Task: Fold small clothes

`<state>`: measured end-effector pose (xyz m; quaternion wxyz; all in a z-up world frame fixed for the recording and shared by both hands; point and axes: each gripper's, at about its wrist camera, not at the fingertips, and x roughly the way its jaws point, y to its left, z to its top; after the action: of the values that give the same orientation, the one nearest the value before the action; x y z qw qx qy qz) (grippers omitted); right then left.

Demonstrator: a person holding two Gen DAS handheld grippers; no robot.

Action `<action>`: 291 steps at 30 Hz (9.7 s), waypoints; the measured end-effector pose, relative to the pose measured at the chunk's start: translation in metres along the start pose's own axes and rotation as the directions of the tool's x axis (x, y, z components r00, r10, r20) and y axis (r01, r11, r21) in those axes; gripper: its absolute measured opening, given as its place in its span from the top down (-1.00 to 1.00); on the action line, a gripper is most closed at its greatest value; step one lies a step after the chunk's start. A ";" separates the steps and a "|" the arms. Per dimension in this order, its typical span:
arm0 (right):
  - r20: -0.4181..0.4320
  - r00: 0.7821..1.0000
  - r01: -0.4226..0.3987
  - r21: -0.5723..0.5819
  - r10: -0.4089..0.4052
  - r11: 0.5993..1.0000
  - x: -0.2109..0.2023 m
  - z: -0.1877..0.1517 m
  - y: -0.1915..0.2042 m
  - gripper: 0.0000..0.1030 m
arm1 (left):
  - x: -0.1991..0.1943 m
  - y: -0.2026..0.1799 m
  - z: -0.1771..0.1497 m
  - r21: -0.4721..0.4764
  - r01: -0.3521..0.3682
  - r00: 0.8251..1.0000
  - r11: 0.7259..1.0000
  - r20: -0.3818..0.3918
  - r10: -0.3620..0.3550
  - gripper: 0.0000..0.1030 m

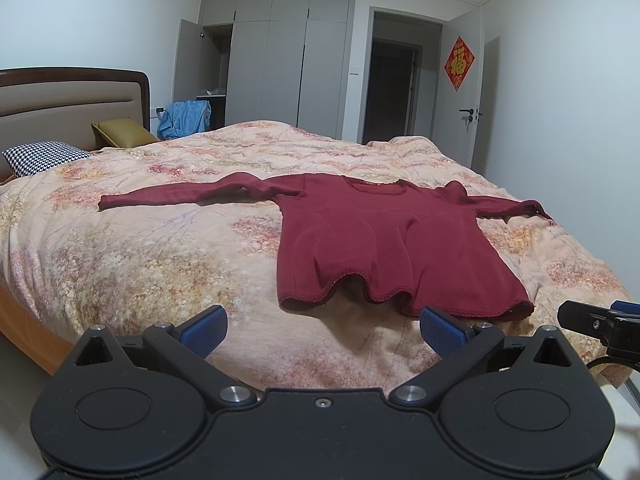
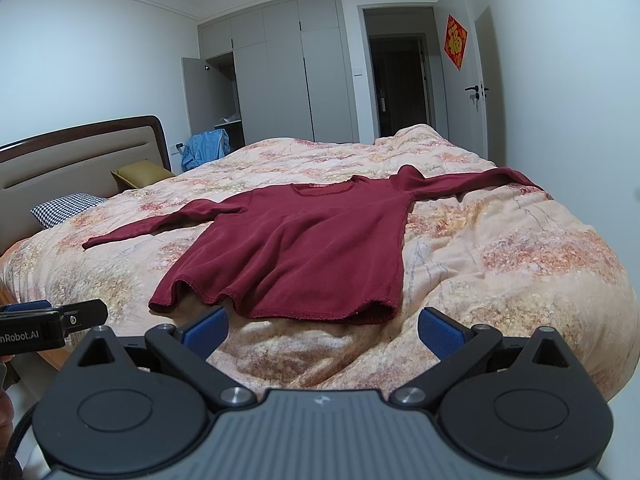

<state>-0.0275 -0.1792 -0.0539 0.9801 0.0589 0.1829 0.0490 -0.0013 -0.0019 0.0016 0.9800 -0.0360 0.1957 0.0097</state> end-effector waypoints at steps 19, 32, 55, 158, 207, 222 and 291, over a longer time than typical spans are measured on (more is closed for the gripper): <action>-0.036 0.999 0.037 -0.055 -0.039 0.998 0.004 0.007 0.006 -1.00 | 0.008 -0.004 -0.001 0.008 0.005 0.999 1.000 -0.034 -0.005 -0.99; 0.014 0.987 0.160 -0.270 -0.162 0.949 0.007 0.035 0.018 -1.00 | 0.054 -0.016 0.042 -0.002 0.064 0.995 0.998 -0.076 -0.064 -0.99; -0.093 0.973 0.180 -0.277 -0.213 0.944 0.136 0.091 -0.051 -1.00 | 0.212 -0.053 0.117 0.082 0.025 0.988 0.996 -0.153 -0.012 -0.99; 0.193 0.958 0.206 0.057 -0.213 0.977 0.377 0.275 -0.267 0.84 | 0.392 -0.066 0.169 -0.112 0.081 0.976 0.990 -0.193 -0.102 -0.99; -0.120 0.981 -0.074 0.497 0.153 0.864 0.456 0.199 -0.296 -0.74 | 0.495 -0.023 0.125 -0.151 -0.013 0.986 0.988 -0.168 -0.013 -0.99; -0.058 0.997 -0.030 0.367 0.055 0.930 0.454 0.213 -0.281 0.87 | 0.493 -0.024 0.122 -0.142 -0.013 0.988 0.990 -0.156 -0.009 -0.99; -0.105 0.986 -0.135 -0.020 0.133 0.991 0.314 0.118 -0.076 -0.99 | 0.368 0.175 0.136 -0.468 -0.256 0.951 0.846 -0.278 0.135 -0.99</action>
<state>0.3125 -0.2292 -0.0660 0.9646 0.0552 0.2282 0.1203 0.3845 0.1842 -0.0267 0.9010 -0.2683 0.3032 0.1561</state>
